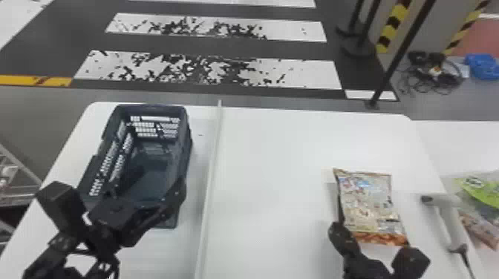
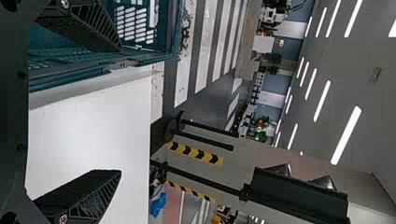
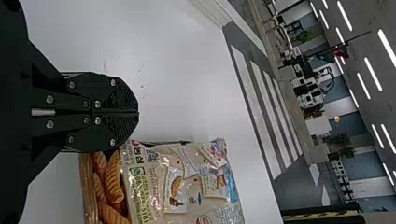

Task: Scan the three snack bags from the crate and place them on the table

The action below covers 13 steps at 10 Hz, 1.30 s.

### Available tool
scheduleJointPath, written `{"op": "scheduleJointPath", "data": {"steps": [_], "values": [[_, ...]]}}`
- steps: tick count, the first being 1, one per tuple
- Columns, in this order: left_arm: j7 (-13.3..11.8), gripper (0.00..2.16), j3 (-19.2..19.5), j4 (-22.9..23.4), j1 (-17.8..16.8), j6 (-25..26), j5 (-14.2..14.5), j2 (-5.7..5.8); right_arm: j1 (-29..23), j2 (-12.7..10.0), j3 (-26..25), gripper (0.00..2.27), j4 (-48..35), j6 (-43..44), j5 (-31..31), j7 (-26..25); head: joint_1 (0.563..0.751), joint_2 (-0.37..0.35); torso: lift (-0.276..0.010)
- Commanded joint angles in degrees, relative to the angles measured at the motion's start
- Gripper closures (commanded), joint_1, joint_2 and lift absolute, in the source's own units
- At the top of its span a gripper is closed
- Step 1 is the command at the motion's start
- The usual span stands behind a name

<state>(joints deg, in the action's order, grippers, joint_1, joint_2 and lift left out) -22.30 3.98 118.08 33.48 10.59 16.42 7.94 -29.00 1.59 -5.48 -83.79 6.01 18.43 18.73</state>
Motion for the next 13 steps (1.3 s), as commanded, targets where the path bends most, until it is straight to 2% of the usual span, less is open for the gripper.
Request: {"op": "scheduleJointPath", "data": {"steps": [1,2,4,5,6,9,10,13], "values": [[0.0,0.07,-0.7,0.2,0.2,-0.3,0.0,-0.03,-1.9,0.2,-0.8,1.86,-2.3,-0.3,0.3,0.1,0.695,-0.072,-0.036],[0.0,0.07,-1.0,0.5,0.5,-0.3,0.0,-0.12,-3.4,0.2,-1.5,1.86,-4.2,-0.9,1.3,0.8,0.695,-0.090,-0.036],[0.0,0.07,-1.0,1.0,1.4,-1.8,0.0,-0.12,-7.9,0.2,-1.5,1.86,-13.3,0.2,3.4,1.8,0.695,-0.108,-0.036],[0.0,0.07,-0.9,1.7,2.5,-2.9,-0.1,-0.03,-6.9,0.2,-2.3,1.86,-15.3,-1.1,3.4,1.7,0.695,-0.108,-0.036],[0.0,0.07,-0.9,2.3,3.4,-3.9,-0.2,-0.03,-3.7,0.2,-3.7,1.86,-15.0,-4.0,2.1,1.7,0.695,-0.112,-0.036],[1.7,0.07,-0.8,4.6,5.5,-4.3,-1.1,-0.03,7.0,0.2,-4.6,1.86,-4.1,-3.7,-2.9,0.5,0.695,-0.128,-0.036],[3.2,0.07,-0.9,6.1,6.3,-3.4,-1.2,-0.03,10.0,0.2,-4.7,1.86,-0.1,-2.5,-4.9,-0.1,0.695,-0.130,-0.036],[4.8,0.07,-1.0,8.8,7.0,2.4,-1.1,0.05,14.4,1.1,-6.0,1.86,7.4,8.3,-6.8,-3.4,0.695,-0.155,-0.036]]}}
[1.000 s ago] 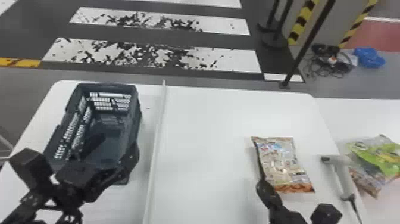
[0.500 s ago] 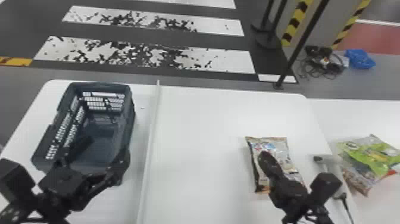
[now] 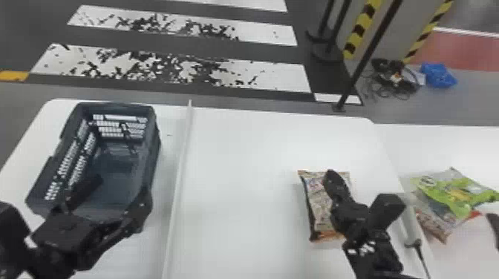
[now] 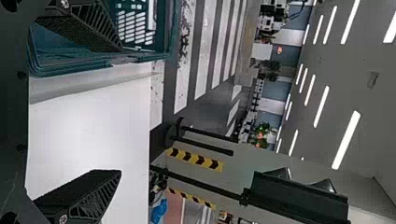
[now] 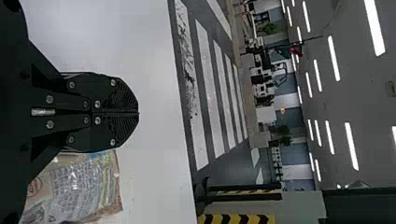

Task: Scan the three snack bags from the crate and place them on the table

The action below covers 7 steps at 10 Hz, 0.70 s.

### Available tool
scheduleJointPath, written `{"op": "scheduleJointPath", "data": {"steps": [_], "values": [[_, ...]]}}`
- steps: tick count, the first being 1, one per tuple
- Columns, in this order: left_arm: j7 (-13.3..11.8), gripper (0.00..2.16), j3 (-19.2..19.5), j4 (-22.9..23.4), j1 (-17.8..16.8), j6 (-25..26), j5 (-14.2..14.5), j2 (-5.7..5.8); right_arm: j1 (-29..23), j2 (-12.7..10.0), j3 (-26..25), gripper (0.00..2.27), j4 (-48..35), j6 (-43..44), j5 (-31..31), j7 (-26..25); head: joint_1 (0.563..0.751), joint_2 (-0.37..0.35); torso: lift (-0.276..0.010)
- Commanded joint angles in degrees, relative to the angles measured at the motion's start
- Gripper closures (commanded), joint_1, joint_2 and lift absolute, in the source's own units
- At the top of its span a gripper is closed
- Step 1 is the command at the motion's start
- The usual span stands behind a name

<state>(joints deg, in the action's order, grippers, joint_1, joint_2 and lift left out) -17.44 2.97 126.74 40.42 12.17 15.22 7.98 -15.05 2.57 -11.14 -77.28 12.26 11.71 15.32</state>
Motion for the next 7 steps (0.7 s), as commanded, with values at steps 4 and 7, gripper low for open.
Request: {"op": "scheduleJointPath", "data": {"steps": [4,7], "values": [[2.0,0.07,-2.9,-3.6,-2.4,-2.0,0.1,-0.07,1.0,0.9,-0.9,1.86,10.3,11.7,0.2,-0.7,0.695,-0.224,-0.036],[2.5,0.07,-5.3,-11.4,-5.8,-9.6,-0.5,-0.07,3.0,1.0,-0.6,1.86,18.3,15.7,-0.1,-0.7,0.695,-0.234,-0.036]]}}
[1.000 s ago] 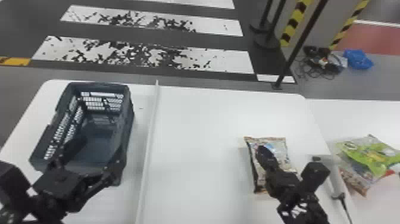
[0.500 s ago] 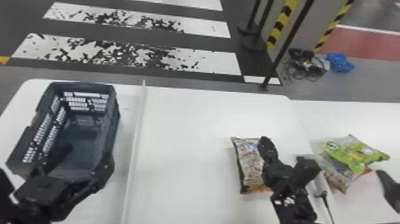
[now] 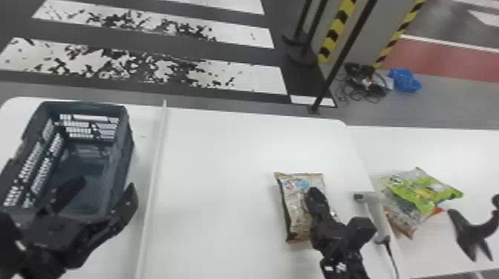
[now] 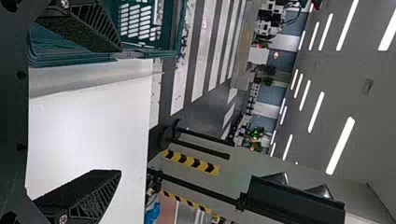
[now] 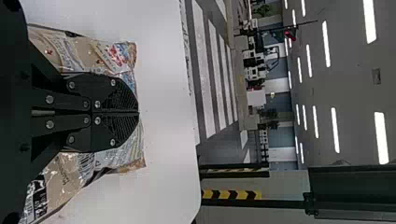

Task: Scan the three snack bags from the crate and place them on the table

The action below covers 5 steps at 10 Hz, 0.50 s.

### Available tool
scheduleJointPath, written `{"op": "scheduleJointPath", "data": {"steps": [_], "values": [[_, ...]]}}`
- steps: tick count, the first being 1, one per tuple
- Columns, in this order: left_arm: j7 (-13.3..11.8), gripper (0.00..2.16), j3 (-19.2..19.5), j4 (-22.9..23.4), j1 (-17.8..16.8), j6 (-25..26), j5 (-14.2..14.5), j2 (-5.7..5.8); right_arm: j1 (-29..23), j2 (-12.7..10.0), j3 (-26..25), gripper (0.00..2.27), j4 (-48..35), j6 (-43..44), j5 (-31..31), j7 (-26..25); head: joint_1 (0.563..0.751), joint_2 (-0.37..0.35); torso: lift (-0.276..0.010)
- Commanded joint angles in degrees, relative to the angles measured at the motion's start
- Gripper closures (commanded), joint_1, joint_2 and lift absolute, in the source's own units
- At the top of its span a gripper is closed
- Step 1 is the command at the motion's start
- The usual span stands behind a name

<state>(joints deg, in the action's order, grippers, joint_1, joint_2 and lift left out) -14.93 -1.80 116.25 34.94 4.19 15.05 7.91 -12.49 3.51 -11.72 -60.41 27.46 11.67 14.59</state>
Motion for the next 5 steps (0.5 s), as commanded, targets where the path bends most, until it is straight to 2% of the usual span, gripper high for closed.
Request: {"op": "scheduleJointPath", "data": {"steps": [1,3,5], "values": [[0.0,0.07,-1.4,-1.8,-0.5,-3.9,-0.4,0.09,1.0,0.4,-0.1,1.86,3.8,1.8,0.4,-0.1,0.695,-0.238,-0.036],[-0.2,0.07,-2.5,-3.3,-0.7,-8.3,-0.8,0.27,0.6,0.3,-0.1,1.86,6.2,4.6,0.0,-1.8,0.695,-0.260,-0.036],[-0.5,0.07,-2.5,-4.2,-1.0,-10.0,-0.6,0.62,-0.5,-0.3,0.4,1.86,5.7,5.6,0.5,-3.8,0.695,-0.285,-0.036]]}}
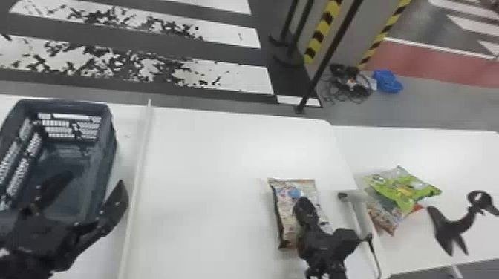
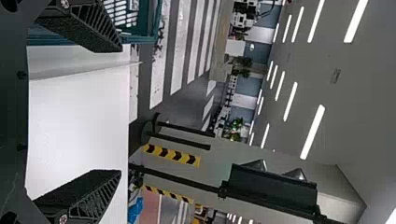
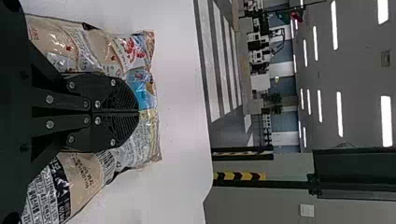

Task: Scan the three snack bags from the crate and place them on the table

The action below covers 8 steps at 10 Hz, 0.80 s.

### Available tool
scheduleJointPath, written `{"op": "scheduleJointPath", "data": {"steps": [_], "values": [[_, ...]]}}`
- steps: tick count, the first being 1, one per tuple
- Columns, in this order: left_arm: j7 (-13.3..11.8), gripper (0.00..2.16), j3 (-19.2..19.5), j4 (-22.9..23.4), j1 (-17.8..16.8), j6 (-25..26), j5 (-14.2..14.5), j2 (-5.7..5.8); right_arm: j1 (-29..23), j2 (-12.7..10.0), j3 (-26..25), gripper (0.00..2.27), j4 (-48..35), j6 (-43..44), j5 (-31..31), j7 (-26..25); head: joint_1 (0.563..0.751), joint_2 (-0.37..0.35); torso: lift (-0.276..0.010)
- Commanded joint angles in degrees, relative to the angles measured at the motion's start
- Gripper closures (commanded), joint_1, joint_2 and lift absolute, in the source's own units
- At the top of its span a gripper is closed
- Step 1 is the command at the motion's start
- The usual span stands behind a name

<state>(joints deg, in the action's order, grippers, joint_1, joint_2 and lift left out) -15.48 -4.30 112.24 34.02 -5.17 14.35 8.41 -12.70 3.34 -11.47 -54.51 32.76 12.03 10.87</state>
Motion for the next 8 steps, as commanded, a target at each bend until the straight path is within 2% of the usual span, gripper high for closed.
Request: {"op": "scheduleJointPath", "data": {"steps": [1,2,3,4,5,6,8], "values": [[0.0,0.07,0.1,-0.3,-0.3,-1.4,0.4,0.46,-1.6,-0.5,0.3,1.86,-2.5,0.0,0.1,-0.1,0.695,-0.286,-0.036],[-0.1,0.07,0.2,-0.1,-0.4,-1.5,0.8,0.64,-4.0,-0.8,0.5,1.81,-8.2,-1.6,0.2,-0.3,0.695,-0.281,-0.036],[-0.1,0.07,0.2,-0.1,-0.4,-1.9,0.9,0.90,-7.2,-0.8,0.7,1.15,-15.9,-5.1,0.4,-0.2,0.695,-0.273,-0.036],[-0.1,0.07,0.2,-0.1,-0.5,-2.4,0.9,0.90,-11.1,-0.7,0.6,0.00,-25.6,-12.5,0.3,0.6,0.695,-0.268,-0.036],[0.1,0.07,0.1,-0.1,-0.8,-2.4,0.9,0.90,-14.4,-0.5,0.0,0.00,-31.2,-13.0,-0.1,1.3,0.695,-0.258,-0.036],[0.4,0.07,0.1,-0.1,-1.1,-2.3,0.9,0.82,-15.4,-0.3,-2.8,0.04,-32.5,-12.9,-0.2,4.0,0.695,-0.248,-0.036],[0.6,0.07,0.1,-0.1,-1.5,-1.4,0.9,0.82,-15.5,0.2,-11.6,0.06,-33.4,-13.7,1.5,10.9,0.695,-0.284,-0.036]]}}
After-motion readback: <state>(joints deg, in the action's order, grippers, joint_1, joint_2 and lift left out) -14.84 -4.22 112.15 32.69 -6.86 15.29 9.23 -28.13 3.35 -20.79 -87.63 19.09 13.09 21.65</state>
